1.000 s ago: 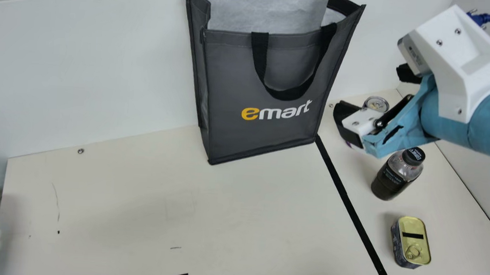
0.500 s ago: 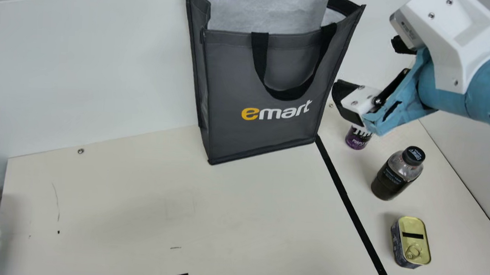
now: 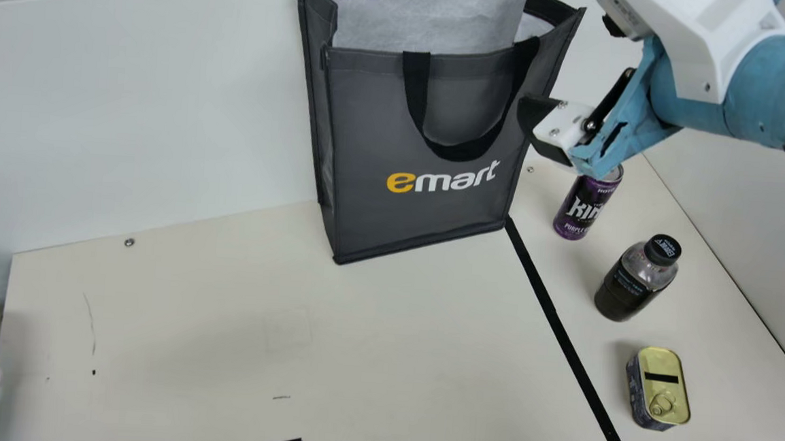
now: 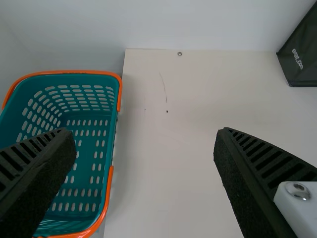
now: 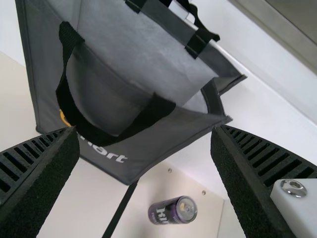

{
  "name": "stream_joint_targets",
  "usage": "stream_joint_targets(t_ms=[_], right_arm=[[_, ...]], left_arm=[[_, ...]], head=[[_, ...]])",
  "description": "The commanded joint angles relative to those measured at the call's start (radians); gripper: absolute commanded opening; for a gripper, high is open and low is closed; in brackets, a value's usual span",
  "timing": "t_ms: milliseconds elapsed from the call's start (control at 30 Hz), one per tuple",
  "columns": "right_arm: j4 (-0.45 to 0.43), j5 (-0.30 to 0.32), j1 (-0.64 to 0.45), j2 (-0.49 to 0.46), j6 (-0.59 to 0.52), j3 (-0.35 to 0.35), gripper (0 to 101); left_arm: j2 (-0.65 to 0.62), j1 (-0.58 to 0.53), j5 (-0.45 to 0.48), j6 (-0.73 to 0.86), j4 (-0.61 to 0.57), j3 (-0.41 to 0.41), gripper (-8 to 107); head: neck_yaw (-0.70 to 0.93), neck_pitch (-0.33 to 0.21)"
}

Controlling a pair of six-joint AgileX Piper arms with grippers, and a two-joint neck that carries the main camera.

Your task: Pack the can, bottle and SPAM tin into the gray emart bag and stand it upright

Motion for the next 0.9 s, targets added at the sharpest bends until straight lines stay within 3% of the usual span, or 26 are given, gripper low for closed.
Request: stream_joint_targets(t_ms=[0, 500, 867], right_arm=[[0.003, 0.0, 0.0, 0.018, -0.017, -0.027, 95], [0.028, 0.0, 0.037, 0.143, -0.12, -0.16, 95], [0.069, 0.0, 0.082, 0.212, -0.157, -0.187, 95]], left_arm=[[0.0, 0.0, 0.0, 0.0, 0.0, 0.0, 90], [0.0, 0.0, 0.0, 0.0, 0.0, 0.0, 90], [0.0, 0.0, 0.0, 0.0, 0.0, 0.0, 90]], head=[[-0.002, -0.023], [-0.002, -0.023], [-0.002, -0.023]])
